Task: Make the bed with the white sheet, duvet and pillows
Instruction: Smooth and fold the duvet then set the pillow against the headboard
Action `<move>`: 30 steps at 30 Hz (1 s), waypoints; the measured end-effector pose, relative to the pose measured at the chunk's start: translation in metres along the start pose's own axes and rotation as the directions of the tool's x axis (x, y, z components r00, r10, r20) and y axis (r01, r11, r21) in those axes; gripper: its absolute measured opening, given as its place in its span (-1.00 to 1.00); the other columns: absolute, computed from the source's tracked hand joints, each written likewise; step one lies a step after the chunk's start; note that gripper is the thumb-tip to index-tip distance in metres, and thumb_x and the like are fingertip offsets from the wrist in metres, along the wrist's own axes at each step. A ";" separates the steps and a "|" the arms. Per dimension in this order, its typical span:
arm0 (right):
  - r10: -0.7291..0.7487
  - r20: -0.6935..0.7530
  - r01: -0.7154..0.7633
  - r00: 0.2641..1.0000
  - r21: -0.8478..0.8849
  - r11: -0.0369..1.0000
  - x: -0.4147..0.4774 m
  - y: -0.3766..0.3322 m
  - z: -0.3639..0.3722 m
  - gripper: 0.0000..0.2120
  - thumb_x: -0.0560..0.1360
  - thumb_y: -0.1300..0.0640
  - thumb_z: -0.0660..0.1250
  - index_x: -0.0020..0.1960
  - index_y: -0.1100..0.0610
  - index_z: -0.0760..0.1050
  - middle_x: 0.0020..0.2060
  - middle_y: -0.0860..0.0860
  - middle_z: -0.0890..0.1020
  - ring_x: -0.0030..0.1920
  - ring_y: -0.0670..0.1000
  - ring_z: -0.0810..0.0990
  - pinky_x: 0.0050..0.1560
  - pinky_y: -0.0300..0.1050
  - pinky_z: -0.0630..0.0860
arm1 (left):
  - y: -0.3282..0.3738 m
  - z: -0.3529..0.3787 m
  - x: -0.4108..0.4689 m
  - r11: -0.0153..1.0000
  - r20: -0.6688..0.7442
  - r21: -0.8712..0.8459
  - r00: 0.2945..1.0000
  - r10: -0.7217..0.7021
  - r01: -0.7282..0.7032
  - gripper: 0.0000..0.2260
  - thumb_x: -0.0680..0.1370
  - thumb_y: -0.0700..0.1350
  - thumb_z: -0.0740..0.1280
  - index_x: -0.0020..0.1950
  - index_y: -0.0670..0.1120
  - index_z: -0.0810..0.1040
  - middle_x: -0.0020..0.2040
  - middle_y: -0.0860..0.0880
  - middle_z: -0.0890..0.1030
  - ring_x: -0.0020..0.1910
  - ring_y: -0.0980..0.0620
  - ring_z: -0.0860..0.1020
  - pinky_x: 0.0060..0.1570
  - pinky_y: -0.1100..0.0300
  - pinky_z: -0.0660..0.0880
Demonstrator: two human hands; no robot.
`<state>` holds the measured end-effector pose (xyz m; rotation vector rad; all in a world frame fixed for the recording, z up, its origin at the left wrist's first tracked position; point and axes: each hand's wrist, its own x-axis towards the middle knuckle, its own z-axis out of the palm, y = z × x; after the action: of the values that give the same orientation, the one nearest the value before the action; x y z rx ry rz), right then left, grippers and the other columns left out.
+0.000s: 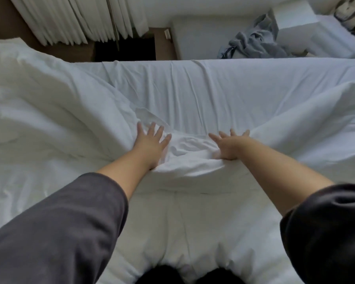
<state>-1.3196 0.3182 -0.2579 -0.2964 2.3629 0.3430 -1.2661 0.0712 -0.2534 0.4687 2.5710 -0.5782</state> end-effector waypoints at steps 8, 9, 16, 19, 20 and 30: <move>-0.067 0.357 0.046 0.932 0.065 0.997 -0.005 -0.006 0.042 0.11 -0.05 -0.38 0.50 0.44 -0.02 0.36 0.26 0.01 0.56 0.21 0.09 0.56 0.27 0.04 0.47 | 0.016 0.004 0.019 0.965 0.293 -0.258 0.949 0.119 -0.041 -0.18 0.29 0.18 0.52 0.44 0.08 0.21 0.11 0.00 0.52 0.17 -0.07 0.50 0.00 0.08 0.42; -0.075 0.358 0.054 0.931 0.068 0.996 -0.006 -0.005 0.042 0.01 0.01 -0.37 0.52 0.38 0.01 0.44 0.21 0.00 0.60 0.17 0.08 0.59 0.24 -0.01 0.49 | 0.018 0.000 0.022 0.973 0.271 -0.224 0.956 0.111 -0.049 -0.29 0.29 0.19 0.52 0.35 0.09 0.33 0.02 0.03 0.54 0.10 -0.05 0.53 -0.07 0.11 0.39; 0.169 -0.318 -0.107 0.933 0.202 0.973 -0.011 0.050 -0.069 -0.54 0.42 -0.13 0.43 0.23 0.02 0.47 0.15 0.12 0.58 0.13 0.19 0.56 0.04 -0.04 0.46 | -0.054 -0.100 0.050 0.895 -0.332 -0.411 0.885 -0.326 0.175 -0.70 0.48 0.06 0.38 0.14 -0.06 0.55 0.14 -0.18 0.59 0.12 -0.23 0.56 -0.07 0.08 0.40; 0.384 -0.653 -0.131 0.653 0.402 0.906 -0.007 0.084 -0.146 -0.64 0.51 -0.02 0.33 0.24 0.11 0.41 0.15 0.25 0.53 0.15 0.29 0.52 0.02 0.03 0.43 | -0.082 -0.176 0.079 0.765 -0.538 -0.634 0.644 -0.544 0.116 -0.73 0.53 -0.21 0.22 0.23 -0.15 0.42 0.23 -0.23 0.47 0.14 -0.28 0.51 -0.04 -0.02 0.41; 0.450 -0.692 -0.100 0.564 0.484 0.870 -0.003 0.093 -0.168 -0.65 0.53 0.02 0.31 0.25 0.12 0.40 0.17 0.26 0.51 0.17 0.32 0.52 0.06 0.06 0.45 | -0.089 -0.196 0.091 0.700 -0.535 -0.712 0.603 -0.592 0.055 -0.68 0.53 -0.24 0.20 0.29 -0.14 0.37 0.29 -0.21 0.39 0.18 -0.27 0.48 0.03 -0.03 0.41; 0.191 -0.151 -0.127 0.970 0.354 0.927 0.138 0.045 -0.040 0.10 0.30 -0.57 0.18 0.52 -0.20 -0.42 0.49 0.11 -0.46 0.45 0.38 -0.44 0.33 0.57 -0.25 | -0.011 -0.028 0.182 0.771 0.065 -0.583 0.961 -0.269 0.255 -0.07 0.39 0.55 0.01 0.55 0.12 -0.32 0.54 -0.05 -0.40 0.50 -0.18 -0.39 0.31 -0.46 -0.29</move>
<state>-1.4578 0.3313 -0.3176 0.0334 2.5809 -0.0273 -1.4330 0.1158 -0.3193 -0.1057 2.6710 0.1649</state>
